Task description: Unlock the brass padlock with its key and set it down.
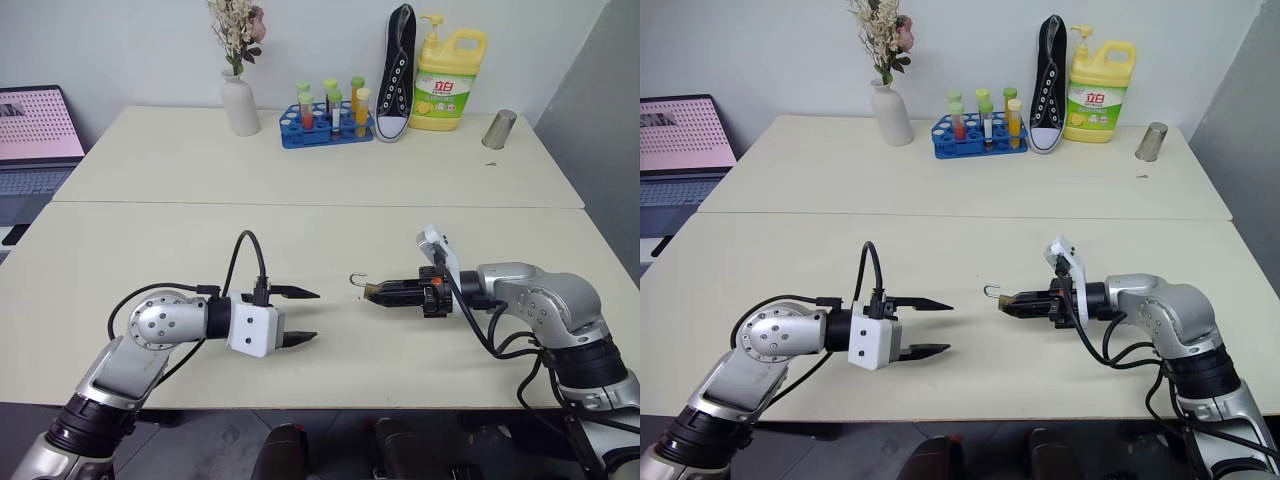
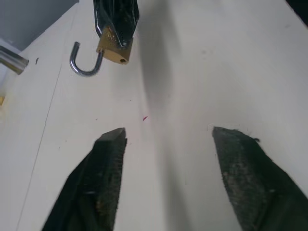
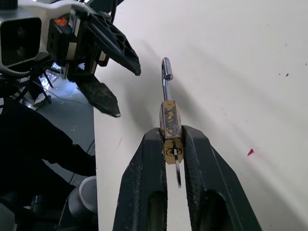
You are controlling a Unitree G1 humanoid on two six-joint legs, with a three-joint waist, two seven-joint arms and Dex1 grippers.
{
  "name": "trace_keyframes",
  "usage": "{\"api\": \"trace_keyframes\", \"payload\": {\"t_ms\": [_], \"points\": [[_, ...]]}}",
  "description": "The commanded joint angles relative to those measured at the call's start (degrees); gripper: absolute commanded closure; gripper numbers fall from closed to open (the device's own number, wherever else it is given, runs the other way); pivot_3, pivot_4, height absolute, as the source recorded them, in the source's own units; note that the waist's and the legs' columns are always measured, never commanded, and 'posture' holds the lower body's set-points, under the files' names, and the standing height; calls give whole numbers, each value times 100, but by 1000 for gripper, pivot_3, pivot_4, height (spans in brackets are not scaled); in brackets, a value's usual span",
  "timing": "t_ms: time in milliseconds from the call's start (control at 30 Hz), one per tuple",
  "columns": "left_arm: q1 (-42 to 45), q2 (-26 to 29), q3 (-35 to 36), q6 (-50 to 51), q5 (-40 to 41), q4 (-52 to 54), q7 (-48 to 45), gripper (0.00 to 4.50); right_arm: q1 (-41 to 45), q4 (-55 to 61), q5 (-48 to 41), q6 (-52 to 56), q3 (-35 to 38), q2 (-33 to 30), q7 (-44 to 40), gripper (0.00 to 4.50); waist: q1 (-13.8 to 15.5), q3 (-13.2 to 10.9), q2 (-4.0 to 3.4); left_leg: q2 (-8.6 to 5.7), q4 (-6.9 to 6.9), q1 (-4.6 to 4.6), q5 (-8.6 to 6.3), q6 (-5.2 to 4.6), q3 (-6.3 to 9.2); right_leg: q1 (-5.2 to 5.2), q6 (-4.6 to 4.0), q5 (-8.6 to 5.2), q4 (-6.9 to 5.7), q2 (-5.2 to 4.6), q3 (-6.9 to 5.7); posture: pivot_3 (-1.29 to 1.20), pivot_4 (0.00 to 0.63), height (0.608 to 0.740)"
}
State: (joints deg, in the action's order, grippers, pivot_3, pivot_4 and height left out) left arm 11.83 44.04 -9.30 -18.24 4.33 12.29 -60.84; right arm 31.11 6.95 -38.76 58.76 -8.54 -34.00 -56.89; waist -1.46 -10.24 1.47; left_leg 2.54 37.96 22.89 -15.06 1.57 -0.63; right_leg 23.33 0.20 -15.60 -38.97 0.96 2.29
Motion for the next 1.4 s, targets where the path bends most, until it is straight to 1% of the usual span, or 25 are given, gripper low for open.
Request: {"api": "trace_keyframes", "payload": {"t_ms": [33,67,167,267,400,467,500,533,567,600,633,700,800,833,933,1000,1067,1233,1400], "points": [[73,-168,-69,-235,5,48,123,334,214,-246,61,201,-42,30,79,4365,-8,0,1,0,0,1,0,0,-1,0,0,0,0,0,1,0,150,740],[108,-243,-70,-83,90,55,135,21,265,-358,126,227,-126,54,88,4365,-11,0,1,1,0,1,0,0,0,0,0,0,0,0,1,0,150,740],[150,-396,-57,405,379,136,162,0,362,-587,264,271,-304,90,68,4365,-17,-1,1,4,-2,-1,0,0,3,2,0,0,-3,3,-2,0,150,740],[187,-388,-88,388,309,135,74,0,457,-789,395,263,-409,141,88,4365,-21,-1,1,5,-1,-1,0,0,5,2,2,-1,-4,5,-3,0,150,740],[142,-423,-100,783,516,235,15,0,680,-1290,594,305,-526,252,66,4365,-24,-1,1,4,-1,-1,0,0,3,3,1,0,-4,6,-1,0,150,740],[133,-417,-107,894,549,256,-3,0,760,-1491,722,252,-549,250,60,3632,-25,-1,1,5,-1,0,0,0,5,3,1,0,-4,6,-3,0,150,740],[125,-404,-110,960,565,270,-13,0,784,-1535,797,177,-558,219,55,3391,-25,-1,1,5,-1,0,0,0,5,3,1,0,-4,6,-3,0,150,740],[118,-394,-111,1012,581,283,-18,0,799,-1561,850,128,-559,202,46,3027,-25,-1,1,4,-1,1,0,0,5,3,1,0,-4,6,-3,0,150,740],[88,-399,-88,1123,637,312,7,0,828,-1574,793,224,-386,236,133,2705,-25,-1,1,4,-1,1,0,0,4,3,1,0,-3,6,-3,0,150,740],[44,-384,-61,1309,730,363,8,0,822,-1502,791,205,-314,198,123,2257,-25,-1,1,3,-1,1,0,0,4,3,1,0,-3,6,-3,0,150,740],[-1,-382,-13,1531,845,425,36,0,756,-1339,935,-43,-405,52,24,1876,-25,-1,1,3,-1,1,0,0,3,3,1,0,-3,6,-2,0,150,740],[-67,-401,134,1986,1119,552,151,0,585,-1042,1203,-494,-552,-214,-91,1172,-22,-2,-1,3,-1,2,0,0,4,4,2,0,-3,5,-2,0,150,740],[-135,-394,357,2438,1337,693,345,0,311,-641,1336,-874,-495,-433,-89,41,-19,-1,1,4,-1,3,0,0,9,4,25,-14,-2,3,-7,0,150,740],[-147,-395,405,2553,1357,726,408,0,248,-548,1362,-955,-483,-474,-98,41,-21,-1,1,4,-1,3,0,0,11,4,25,-14,-3,3,-8,0,150,740],[-314,-244,556,3141,1300,895,647,0,-325,128,1727,-1827,-416,-867,-133,41,-21,-1,0,5,-2,3,0,0,13,4,26,-15,-5,5,-8,0,150,740],[-471,-160,602,3203,1214,983,692,0,-598,368,1797,-2141,-284,-1002,-117,41,-21,-2,1,4,-3,2,0,0,10,4,27,-15,-4,3,-6,0,150,740],[-686,-36,630,3160,1231,1066,570,0,-839,583,1718,-2313,-77,-1097,-135,41,-29,-2,1,4,-3,2,0,0,9,4,27,-16,-3,2,-4,0,150,740],[-932,48,702,3147,1394,1185,445,0,-1277,1007,1569,-2620,296,-1206,-195,41,-22,-2,1,6,-2,-2,0,1,8,4,27,-16,-5,2,-4,0,150,740],[-1004,89,762,3263,1495,1237,379,0,-1580,1310,1567,-2757,385,-1378,-339,41,-20,-2,1,5,-1,-4,0,1,6,0,27,-16,-4,2,-3,0,150,740]]}}
